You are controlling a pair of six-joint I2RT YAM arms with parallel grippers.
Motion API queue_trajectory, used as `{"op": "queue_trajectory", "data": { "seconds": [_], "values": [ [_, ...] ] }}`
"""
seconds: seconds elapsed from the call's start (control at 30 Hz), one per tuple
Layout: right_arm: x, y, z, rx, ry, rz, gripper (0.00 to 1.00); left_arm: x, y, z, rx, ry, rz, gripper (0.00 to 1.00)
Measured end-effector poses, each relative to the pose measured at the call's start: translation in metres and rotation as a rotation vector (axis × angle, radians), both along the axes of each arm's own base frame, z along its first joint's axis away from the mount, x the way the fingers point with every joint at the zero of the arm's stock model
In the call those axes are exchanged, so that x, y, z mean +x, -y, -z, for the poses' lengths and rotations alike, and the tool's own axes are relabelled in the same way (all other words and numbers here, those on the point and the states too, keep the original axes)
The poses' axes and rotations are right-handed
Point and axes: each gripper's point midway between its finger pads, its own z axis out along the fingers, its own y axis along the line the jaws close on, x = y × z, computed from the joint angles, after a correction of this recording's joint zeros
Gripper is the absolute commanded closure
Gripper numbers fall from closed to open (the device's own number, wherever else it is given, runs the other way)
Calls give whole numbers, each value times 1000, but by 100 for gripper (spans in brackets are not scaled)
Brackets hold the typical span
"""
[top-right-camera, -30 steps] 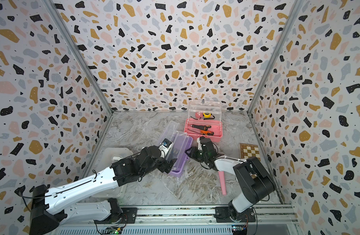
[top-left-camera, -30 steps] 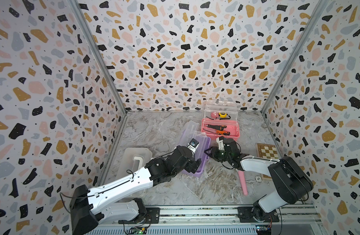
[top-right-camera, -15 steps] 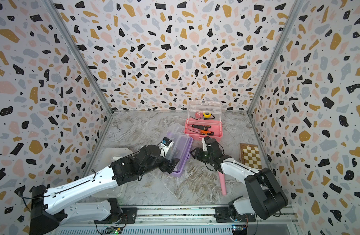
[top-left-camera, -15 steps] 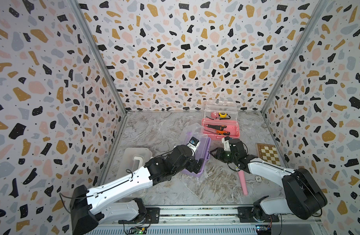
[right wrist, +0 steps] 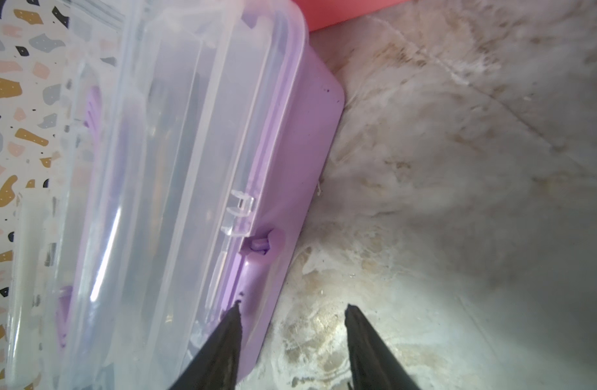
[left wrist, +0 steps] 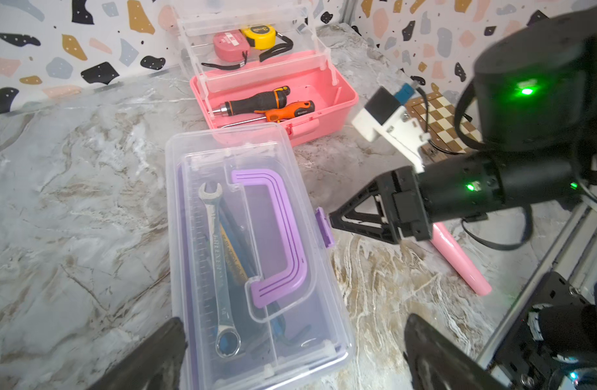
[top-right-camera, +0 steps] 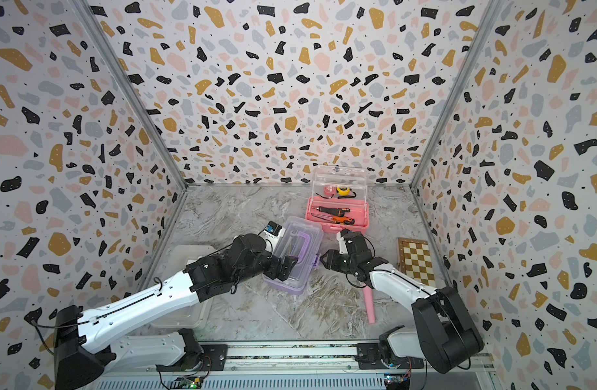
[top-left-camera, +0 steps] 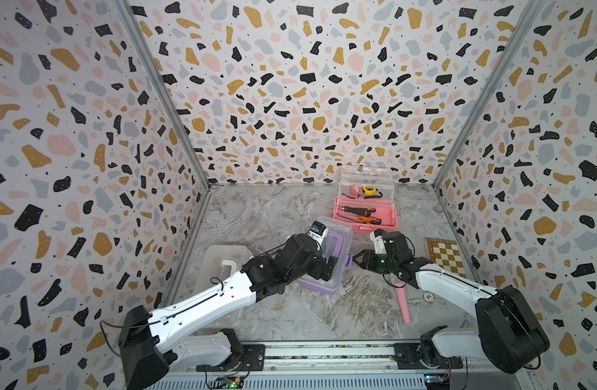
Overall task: Close toolboxes
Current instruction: Close the toolbox at the center of the board, then adjust the toolbox at the center of the board.
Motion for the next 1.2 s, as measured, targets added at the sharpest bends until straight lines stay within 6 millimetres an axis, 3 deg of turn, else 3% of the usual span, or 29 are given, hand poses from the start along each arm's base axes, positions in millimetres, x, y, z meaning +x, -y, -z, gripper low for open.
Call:
{"op": "queue_trajectory", "data": {
  "seconds": [0.13, 0.37, 0.63, 0.9, 1.0, 1.2],
  "values": [
    [-4, -8, -25, 45, 71, -49, 48, 23, -11, 9, -43, -44, -63, 1],
    [-19, -47, -51, 151, 140, -172, 46, 56, -42, 22, -138, -122, -176, 1],
    [-22, -84, -46, 231, 121, -232, 46, 65, -71, 36, -182, -162, -250, 1],
    [-42, -135, -51, 300, 121, -375, 46, 85, -84, 45, -208, -178, -296, 1],
    [-40, -135, -57, 270, 165, -394, 44, 98, -85, 57, -205, -210, -310, 1],
    [-38, -114, -73, 154, 338, -394, 41, 125, -77, 64, -202, -210, -288, 1]
  ]
}}
